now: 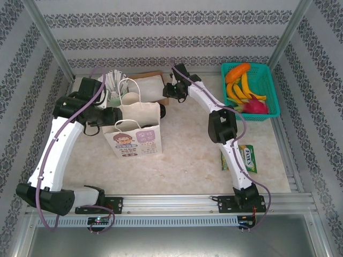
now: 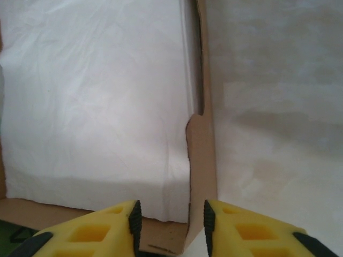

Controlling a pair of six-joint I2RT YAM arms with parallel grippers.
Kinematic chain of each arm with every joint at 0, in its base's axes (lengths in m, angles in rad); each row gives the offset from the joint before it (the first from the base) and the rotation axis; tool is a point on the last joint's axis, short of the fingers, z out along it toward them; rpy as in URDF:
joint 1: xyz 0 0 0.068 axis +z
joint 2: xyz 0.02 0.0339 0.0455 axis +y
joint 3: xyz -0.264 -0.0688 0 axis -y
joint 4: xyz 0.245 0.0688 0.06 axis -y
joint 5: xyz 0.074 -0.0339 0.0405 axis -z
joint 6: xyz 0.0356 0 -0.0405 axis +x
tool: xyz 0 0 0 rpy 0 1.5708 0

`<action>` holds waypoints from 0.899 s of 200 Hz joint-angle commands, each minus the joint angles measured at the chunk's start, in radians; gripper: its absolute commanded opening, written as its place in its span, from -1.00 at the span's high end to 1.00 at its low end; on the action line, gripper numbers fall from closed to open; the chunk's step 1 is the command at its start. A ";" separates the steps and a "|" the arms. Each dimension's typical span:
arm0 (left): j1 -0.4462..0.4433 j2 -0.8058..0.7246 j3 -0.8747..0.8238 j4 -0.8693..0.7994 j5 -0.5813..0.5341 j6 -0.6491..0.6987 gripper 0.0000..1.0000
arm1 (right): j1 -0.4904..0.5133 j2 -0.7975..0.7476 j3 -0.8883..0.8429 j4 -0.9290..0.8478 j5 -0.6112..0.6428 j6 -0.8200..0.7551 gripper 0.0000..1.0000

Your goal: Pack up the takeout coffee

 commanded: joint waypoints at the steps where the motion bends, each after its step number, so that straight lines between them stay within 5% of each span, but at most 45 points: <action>1: 0.013 -0.050 -0.047 0.076 0.080 0.000 -0.49 | 0.015 0.030 0.054 -0.048 0.065 -0.030 0.36; 29: 0.011 -0.071 -0.105 0.130 0.153 -0.034 -0.55 | 0.021 0.006 0.057 -0.056 0.177 -0.048 0.71; 62: 0.012 -0.074 -0.135 0.173 0.195 -0.030 -0.62 | 0.003 -0.064 -0.009 -0.062 0.262 -0.049 0.87; 124: 0.011 -0.077 -0.155 0.205 0.197 -0.002 -0.76 | -0.057 -0.226 -0.253 -0.067 0.426 -0.085 1.00; 180: 0.011 -0.077 -0.176 0.231 0.245 -0.014 -0.79 | -0.149 -0.469 -0.619 -0.007 0.427 -0.159 1.00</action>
